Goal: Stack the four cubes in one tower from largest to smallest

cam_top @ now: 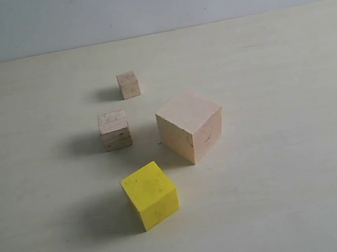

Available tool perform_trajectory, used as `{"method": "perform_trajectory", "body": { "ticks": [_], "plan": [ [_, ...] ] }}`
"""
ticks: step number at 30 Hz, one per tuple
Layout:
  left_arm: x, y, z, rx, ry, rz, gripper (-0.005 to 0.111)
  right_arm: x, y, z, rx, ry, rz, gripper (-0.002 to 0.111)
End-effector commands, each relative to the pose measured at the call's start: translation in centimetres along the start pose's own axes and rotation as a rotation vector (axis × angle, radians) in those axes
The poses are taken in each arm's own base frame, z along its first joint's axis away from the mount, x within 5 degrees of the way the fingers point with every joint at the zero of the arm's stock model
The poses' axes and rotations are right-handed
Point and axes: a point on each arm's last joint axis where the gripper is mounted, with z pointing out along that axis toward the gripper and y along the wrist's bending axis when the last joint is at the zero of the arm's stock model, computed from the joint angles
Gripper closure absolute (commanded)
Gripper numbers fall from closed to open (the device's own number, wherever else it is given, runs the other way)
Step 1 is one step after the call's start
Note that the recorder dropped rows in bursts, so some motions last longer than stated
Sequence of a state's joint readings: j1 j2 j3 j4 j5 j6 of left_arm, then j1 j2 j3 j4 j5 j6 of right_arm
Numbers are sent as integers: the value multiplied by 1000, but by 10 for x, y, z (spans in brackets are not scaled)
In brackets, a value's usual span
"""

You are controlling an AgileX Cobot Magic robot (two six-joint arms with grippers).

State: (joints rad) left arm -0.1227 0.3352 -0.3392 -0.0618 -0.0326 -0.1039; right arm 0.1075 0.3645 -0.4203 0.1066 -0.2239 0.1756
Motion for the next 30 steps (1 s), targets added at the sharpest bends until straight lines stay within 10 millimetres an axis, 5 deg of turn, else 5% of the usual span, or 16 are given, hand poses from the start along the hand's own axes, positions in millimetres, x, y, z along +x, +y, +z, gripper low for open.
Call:
{"method": "perform_trajectory", "body": {
  "ticks": [1,6,15,25,30],
  "plan": [
    [1,-18,28,134,133,-19,107,27,7,26,-54,251,23,108],
    [25,-53,52,337,426,53,107,78,23,43,-119,675,9,108],
    [71,-98,58,549,689,182,107,147,27,31,-87,1259,-66,108],
    [67,-103,63,562,600,148,107,150,29,37,-91,1217,-53,108],
    [78,-104,62,552,693,162,106,149,32,38,-72,1208,36,108]
  ]
}}
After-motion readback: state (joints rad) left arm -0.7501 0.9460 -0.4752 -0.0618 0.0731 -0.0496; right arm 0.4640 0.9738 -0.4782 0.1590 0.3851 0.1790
